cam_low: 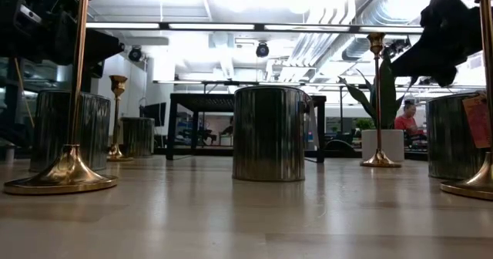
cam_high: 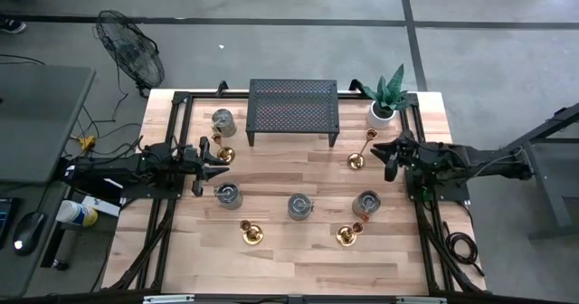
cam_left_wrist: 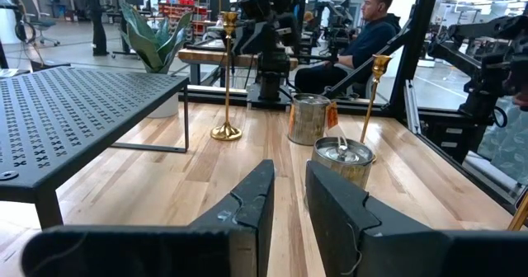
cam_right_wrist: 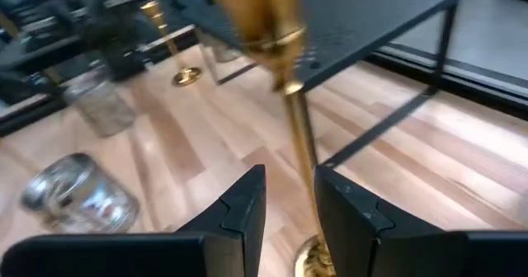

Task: Pick & Place candle stick holders
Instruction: Put the gold candle holder on the shelf

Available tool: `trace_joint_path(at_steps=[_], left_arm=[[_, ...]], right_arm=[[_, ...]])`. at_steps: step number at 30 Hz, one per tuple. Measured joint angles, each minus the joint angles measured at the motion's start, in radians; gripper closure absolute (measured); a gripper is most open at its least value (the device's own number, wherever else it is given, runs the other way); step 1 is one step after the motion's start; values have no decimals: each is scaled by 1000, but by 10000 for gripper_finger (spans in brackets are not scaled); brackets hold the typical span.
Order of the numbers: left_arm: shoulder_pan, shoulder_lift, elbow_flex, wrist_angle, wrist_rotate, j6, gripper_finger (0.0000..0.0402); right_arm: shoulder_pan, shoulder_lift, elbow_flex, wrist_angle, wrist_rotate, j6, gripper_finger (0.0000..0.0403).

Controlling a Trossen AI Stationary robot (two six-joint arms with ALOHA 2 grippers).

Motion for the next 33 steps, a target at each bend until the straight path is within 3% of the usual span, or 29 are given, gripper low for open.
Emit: trace_joint_path(at_steps=[10, 23, 33], left_arm=[[0, 0, 0, 0, -2, 0, 330], [0, 0, 0, 0, -1, 0, 330], [0, 0, 0, 0, -1, 0, 330]], right_arm=[[0, 87, -2, -9, 67, -24, 298], [0, 252, -2, 185, 101, -112, 180], [0, 292, -2, 319, 144, -127, 167]])
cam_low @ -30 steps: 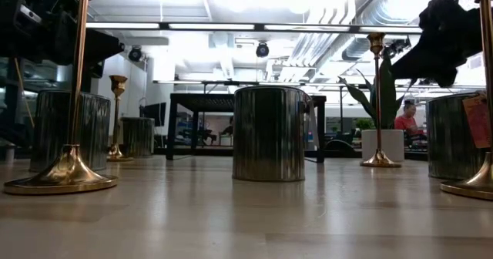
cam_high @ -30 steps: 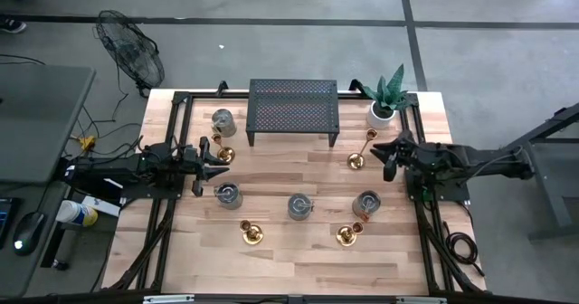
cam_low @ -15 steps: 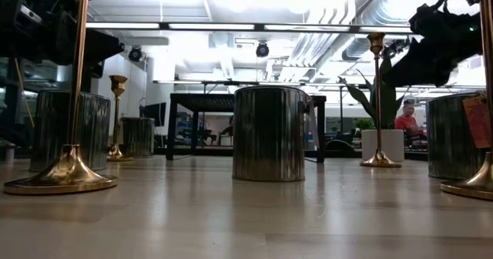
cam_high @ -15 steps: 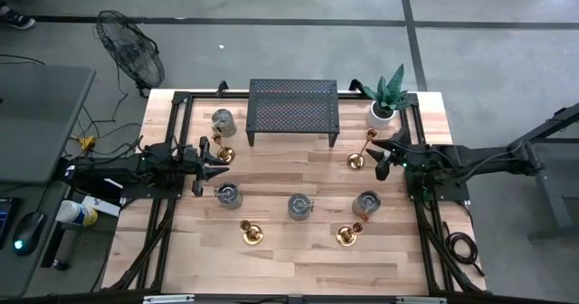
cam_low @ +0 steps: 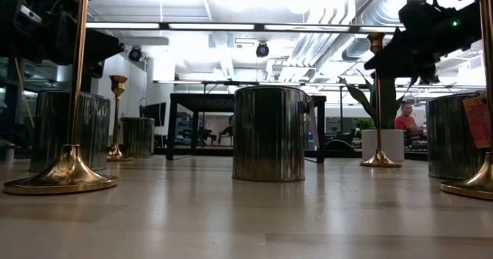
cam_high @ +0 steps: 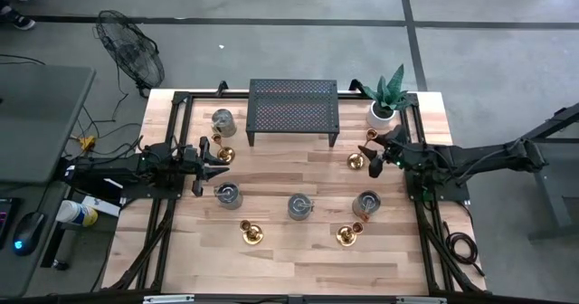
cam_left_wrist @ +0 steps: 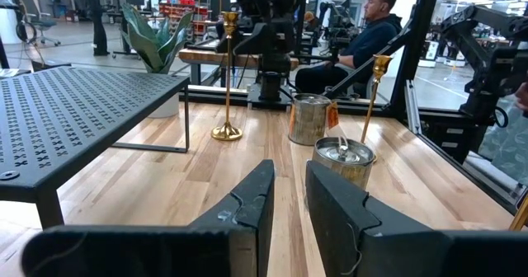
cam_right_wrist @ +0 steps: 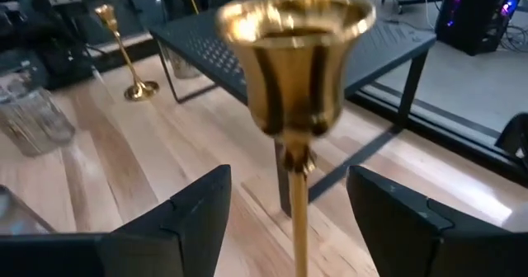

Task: Pick & Place candle stick holders
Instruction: Put the gold candle holder on the shelf

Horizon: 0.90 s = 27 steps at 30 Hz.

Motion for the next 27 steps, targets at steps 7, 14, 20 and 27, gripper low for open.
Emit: trace_joint_path(at_steps=[7, 14, 20, 27], left_arm=[[0, 0, 0, 0, 1, 0, 330], [0, 0, 0, 0, 1, 0, 330], [0, 0, 0, 0, 1, 0, 330], [0, 0, 0, 0, 1, 0, 330]], right_arm=[[0, -2, 10, 9, 41, -28, 168], [-1, -2, 10, 2, 23, -27, 205], [-1, -2, 10, -18, 23, -27, 247], [-1, -2, 10, -28, 22, -26, 276]])
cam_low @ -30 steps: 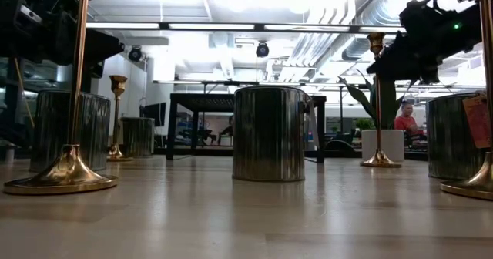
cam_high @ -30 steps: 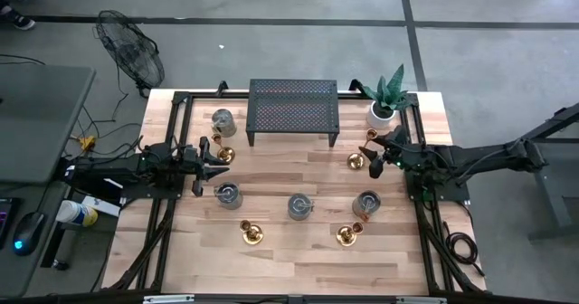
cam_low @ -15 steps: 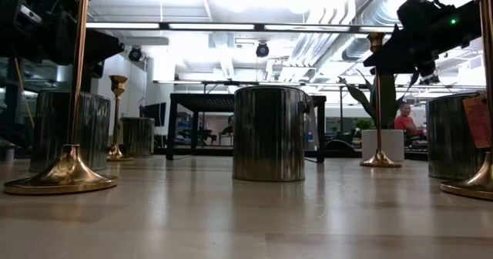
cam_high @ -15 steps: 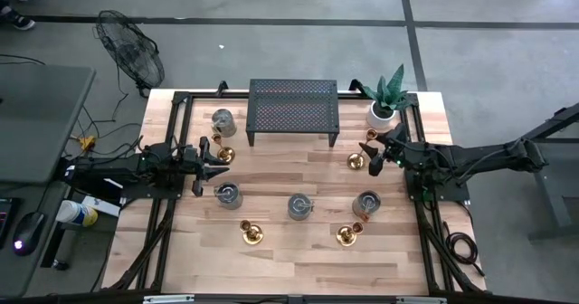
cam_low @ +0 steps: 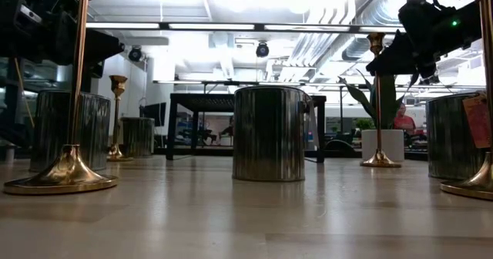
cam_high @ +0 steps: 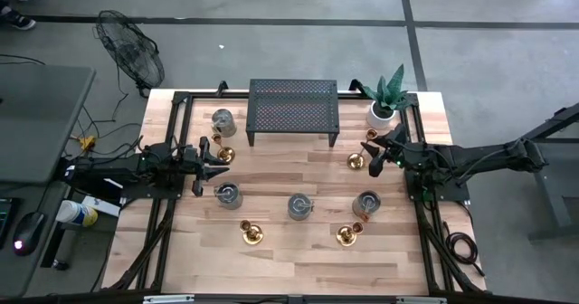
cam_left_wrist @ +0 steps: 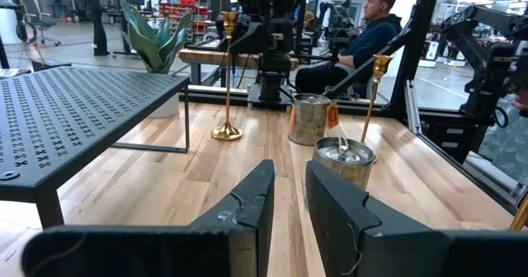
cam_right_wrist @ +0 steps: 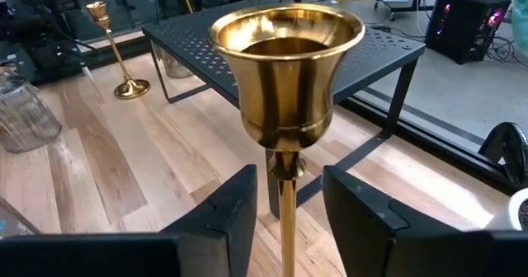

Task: Pick & Place candle stick holders
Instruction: Put the gold candle holder on the shelf

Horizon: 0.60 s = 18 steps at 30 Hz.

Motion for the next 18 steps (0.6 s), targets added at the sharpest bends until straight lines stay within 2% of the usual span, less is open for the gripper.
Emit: trace_joint_path(at_steps=[9, 18], left_arm=[[0, 0, 0, 0, 0, 0, 330], [0, 0, 0, 0, 0, 0, 330]], right_arm=[[0, 0, 0, 0, 0, 0, 314], [0, 0, 0, -1, 0, 0, 370]])
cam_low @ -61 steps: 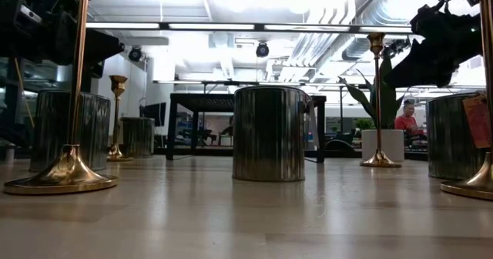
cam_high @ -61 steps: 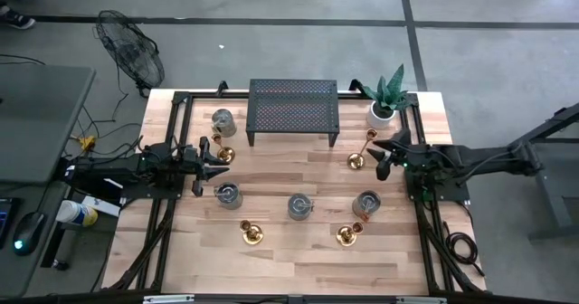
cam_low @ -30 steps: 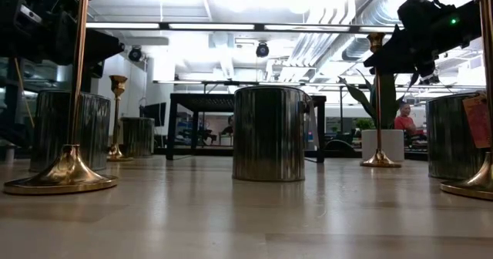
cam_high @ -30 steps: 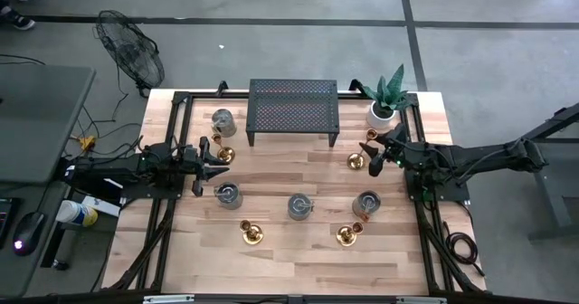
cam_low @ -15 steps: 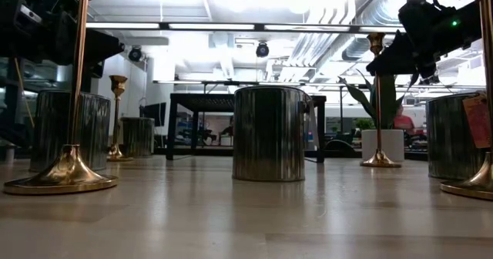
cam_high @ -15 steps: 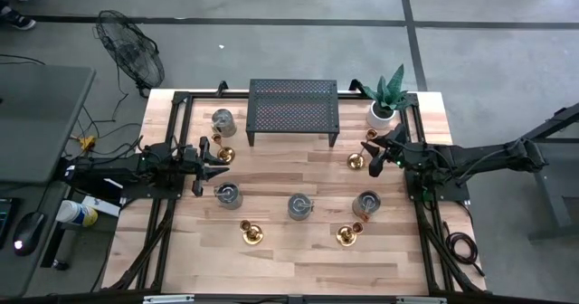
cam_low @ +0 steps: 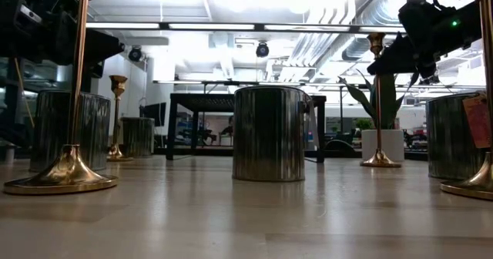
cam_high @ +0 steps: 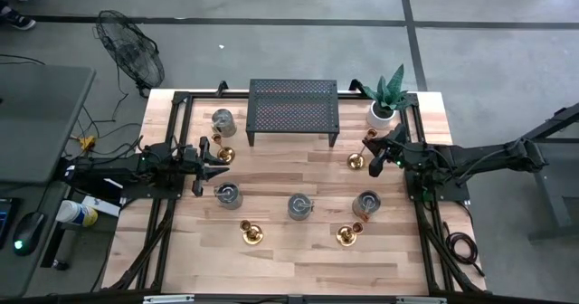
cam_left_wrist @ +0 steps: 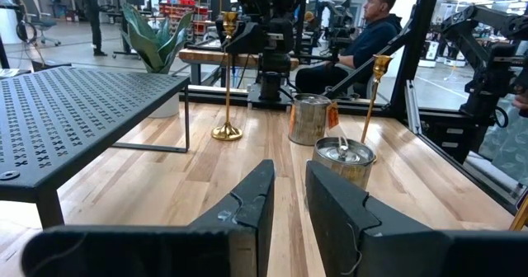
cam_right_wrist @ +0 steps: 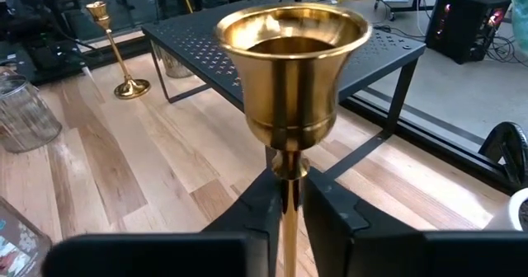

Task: Pick & Place candle stick holders
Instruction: Put the gold candle holder on the shelf

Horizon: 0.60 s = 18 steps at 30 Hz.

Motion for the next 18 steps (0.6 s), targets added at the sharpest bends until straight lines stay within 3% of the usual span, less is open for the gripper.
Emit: trace_joint_path(at_steps=[4, 18], left_arm=[[0, 0, 0, 0, 0, 0, 330], [0, 0, 0, 0, 0, 0, 330]], right_arm=[[-1, 0, 0, 0, 4, -3, 393], [0, 5, 30, -29, -1, 0, 393]])
